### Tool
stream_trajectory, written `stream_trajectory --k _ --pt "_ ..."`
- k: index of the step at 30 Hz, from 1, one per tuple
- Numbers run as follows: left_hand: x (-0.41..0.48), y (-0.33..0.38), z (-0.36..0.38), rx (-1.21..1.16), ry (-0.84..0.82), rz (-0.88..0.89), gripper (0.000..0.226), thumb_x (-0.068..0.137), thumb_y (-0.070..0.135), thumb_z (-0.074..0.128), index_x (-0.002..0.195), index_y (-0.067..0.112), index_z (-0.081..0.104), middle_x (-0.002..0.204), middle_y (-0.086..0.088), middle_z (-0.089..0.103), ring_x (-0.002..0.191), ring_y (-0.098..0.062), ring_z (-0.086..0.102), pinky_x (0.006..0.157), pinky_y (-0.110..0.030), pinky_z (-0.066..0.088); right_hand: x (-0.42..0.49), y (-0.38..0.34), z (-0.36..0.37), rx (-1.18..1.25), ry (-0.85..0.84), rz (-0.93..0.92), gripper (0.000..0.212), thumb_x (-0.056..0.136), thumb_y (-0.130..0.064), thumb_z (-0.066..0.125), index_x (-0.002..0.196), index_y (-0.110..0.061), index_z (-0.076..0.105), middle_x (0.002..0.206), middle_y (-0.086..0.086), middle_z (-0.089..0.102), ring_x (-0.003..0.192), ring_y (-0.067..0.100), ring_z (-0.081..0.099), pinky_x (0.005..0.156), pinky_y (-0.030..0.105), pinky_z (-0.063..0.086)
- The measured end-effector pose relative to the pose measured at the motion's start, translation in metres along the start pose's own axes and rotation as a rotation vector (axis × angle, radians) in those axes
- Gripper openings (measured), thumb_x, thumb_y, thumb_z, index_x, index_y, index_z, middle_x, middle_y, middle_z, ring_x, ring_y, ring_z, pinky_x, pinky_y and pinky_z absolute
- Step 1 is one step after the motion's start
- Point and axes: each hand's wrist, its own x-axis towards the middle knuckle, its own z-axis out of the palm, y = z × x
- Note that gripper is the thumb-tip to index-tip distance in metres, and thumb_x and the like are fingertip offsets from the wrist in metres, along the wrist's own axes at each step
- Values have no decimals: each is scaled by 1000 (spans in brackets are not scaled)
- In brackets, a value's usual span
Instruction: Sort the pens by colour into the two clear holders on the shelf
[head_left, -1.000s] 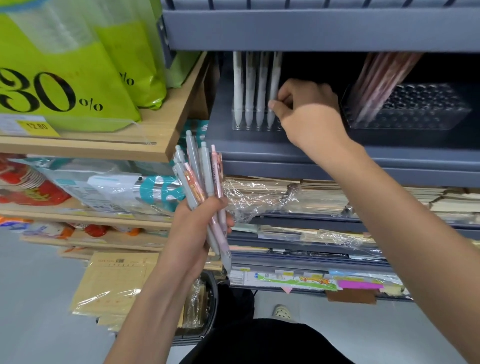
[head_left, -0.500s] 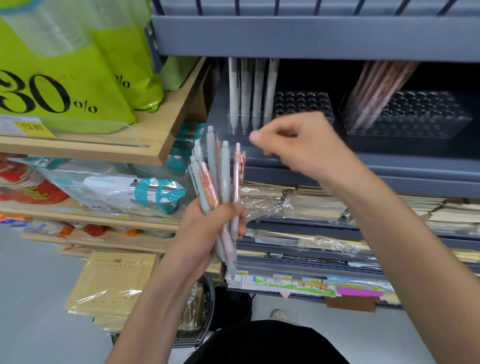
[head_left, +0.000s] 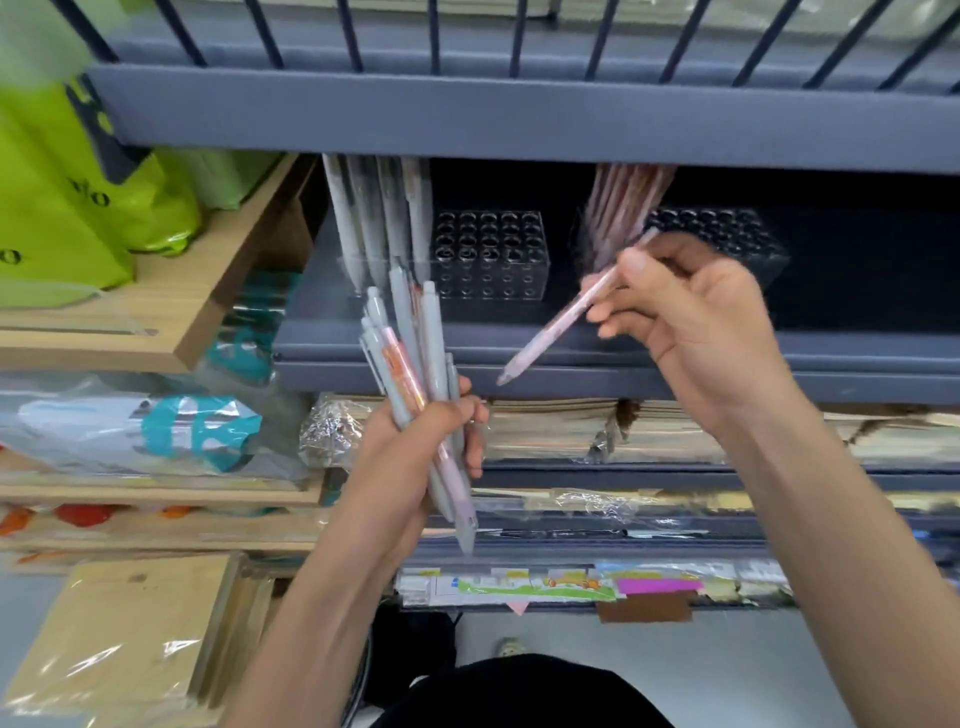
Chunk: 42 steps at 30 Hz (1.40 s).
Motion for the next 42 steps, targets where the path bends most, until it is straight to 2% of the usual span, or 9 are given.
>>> stream_trajectory --k 5,9,16,19,24,28,33,38,42 --pt "6 -11 29 6 -33 0 22 78 14 61 100 13 63 79 -8 71 45 -16 47 45 -26 44 6 -19 -59 -107 332 -226 5 87 -18 67 85 -19 63 77 3 73 71 22 71 71 32 56" --pt "5 -14 45 32 -72 24 24 80 14 60 72 31 75 83 -11 73 46 -15 46 43 -25 41 18 -22 -85 -130 493 -358 16 86 -18 70 90 -11 55 74 2 71 70 25 70 73 37 57" --pt "-1 -24 50 9 28 10 15 78 14 64 71 19 76 74 -17 55 48 -17 50 43 -26 42 38 -22 -83 -287 440 -420 11 86 -7 69 91 -9 60 77 -3 72 74 22 71 75 34 57" --pt "-4 -26 46 -1 81 -23 22 76 13 67 95 4 63 60 -9 52 49 -18 50 42 -25 43 50 -25 -82 -395 365 -394 10 81 -3 64 85 -12 68 78 -10 75 80 14 72 77 27 56" --pt "-8 -28 42 1 69 -5 22 79 11 64 99 5 55 59 -9 50 50 -19 48 42 -25 41 73 -23 -76 -602 349 -346 8 74 -20 63 75 -28 65 94 6 74 95 21 70 92 46 54" --pt "-10 -28 41 -19 65 -13 17 80 10 64 95 2 59 64 -11 56 52 -19 54 42 -24 44 85 -23 -63 -777 271 -226 34 81 -36 61 106 -14 67 111 9 69 105 25 65 97 45 50" --pt "-11 -24 41 -46 74 -30 11 79 8 66 89 4 65 67 -10 59 52 -20 56 42 -25 45 91 -24 -56 -913 245 -104 34 90 -42 53 100 -13 68 95 3 72 87 17 68 83 31 53" --pt "-10 -23 40 -62 67 -58 13 78 7 68 90 6 63 70 -11 61 51 -19 57 41 -24 45 93 -25 -50 -1002 257 -93 26 94 -40 50 102 -19 64 98 0 68 88 14 62 59 13 34" --pt "-12 -20 43 -58 32 -59 24 78 7 69 101 4 64 81 -11 72 52 -18 59 41 -23 46 88 -25 -49 -966 298 -115 26 94 -36 52 108 -16 62 107 5 67 99 19 63 84 30 50"
